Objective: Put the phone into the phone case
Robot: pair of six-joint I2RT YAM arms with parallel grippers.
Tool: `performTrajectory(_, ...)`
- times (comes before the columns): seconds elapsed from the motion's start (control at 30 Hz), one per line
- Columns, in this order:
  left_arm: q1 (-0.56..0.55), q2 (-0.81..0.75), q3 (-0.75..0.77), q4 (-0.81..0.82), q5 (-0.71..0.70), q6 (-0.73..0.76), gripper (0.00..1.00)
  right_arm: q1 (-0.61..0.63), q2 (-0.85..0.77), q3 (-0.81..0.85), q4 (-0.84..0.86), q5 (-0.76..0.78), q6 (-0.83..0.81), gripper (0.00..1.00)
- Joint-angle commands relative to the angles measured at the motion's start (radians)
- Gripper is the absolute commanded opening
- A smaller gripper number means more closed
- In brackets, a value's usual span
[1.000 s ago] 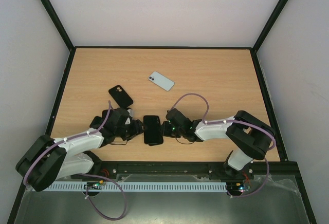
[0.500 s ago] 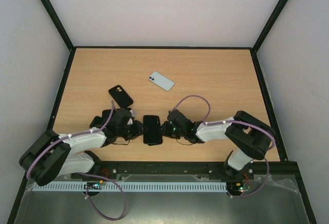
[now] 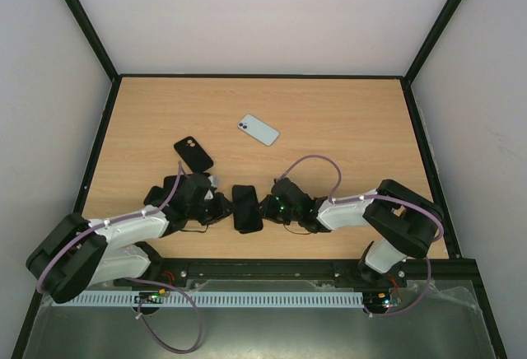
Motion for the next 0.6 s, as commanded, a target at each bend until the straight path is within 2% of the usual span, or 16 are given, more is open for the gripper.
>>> performTrajectory(0.0,-0.013,-0.013,0.021,0.001,0.003,-0.023,0.12,0.0,-0.021,-0.021,0.054,0.002,0.032,0.21)
performTrajectory(0.57,-0.048,0.057,0.019,0.038,-0.054,-0.071,0.12,0.015,-0.055,-0.098,0.248,-0.073,0.176,0.23)
